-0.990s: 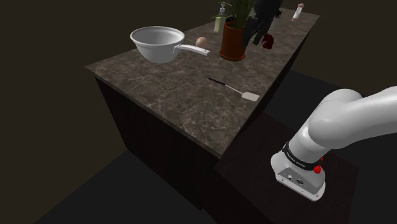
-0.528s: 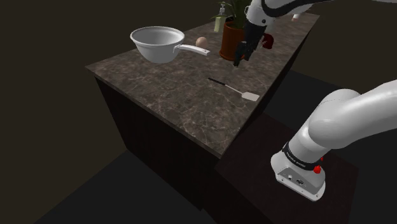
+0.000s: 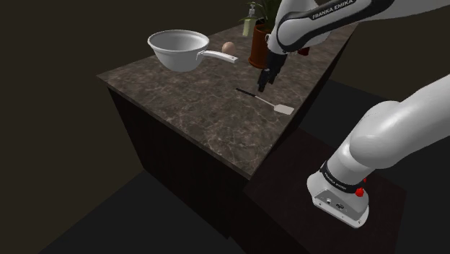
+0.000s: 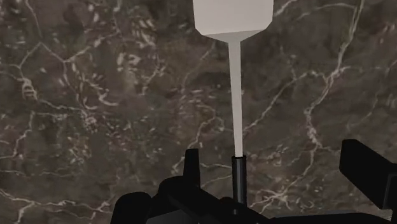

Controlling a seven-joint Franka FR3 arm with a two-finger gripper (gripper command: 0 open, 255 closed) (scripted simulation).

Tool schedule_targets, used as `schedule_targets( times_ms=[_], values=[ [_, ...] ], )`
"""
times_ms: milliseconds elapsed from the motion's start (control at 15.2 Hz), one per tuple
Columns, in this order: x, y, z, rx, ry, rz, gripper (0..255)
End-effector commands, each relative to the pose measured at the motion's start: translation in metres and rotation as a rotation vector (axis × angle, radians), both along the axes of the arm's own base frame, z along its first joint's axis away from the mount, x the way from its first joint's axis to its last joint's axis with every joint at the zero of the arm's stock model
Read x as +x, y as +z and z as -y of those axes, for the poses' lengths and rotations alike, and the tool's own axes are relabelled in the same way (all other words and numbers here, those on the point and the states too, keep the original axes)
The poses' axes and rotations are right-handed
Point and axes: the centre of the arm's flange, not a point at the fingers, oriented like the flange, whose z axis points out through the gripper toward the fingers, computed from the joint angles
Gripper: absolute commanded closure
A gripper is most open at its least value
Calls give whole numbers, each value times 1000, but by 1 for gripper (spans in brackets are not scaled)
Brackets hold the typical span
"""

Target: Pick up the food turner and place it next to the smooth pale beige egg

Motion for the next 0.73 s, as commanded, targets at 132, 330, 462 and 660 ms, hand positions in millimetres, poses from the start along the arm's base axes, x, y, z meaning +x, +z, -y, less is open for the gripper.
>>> schedule_targets(
  times_ms=[132, 330, 462, 660],
  values=[
    [5, -33, 6, -7, 15, -4, 0],
    [6, -48, 6, -7, 15, -4, 0],
    [7, -59, 6, -7, 15, -4, 0],
    [7, -62, 6, -7, 15, -4, 0]
  ],
)
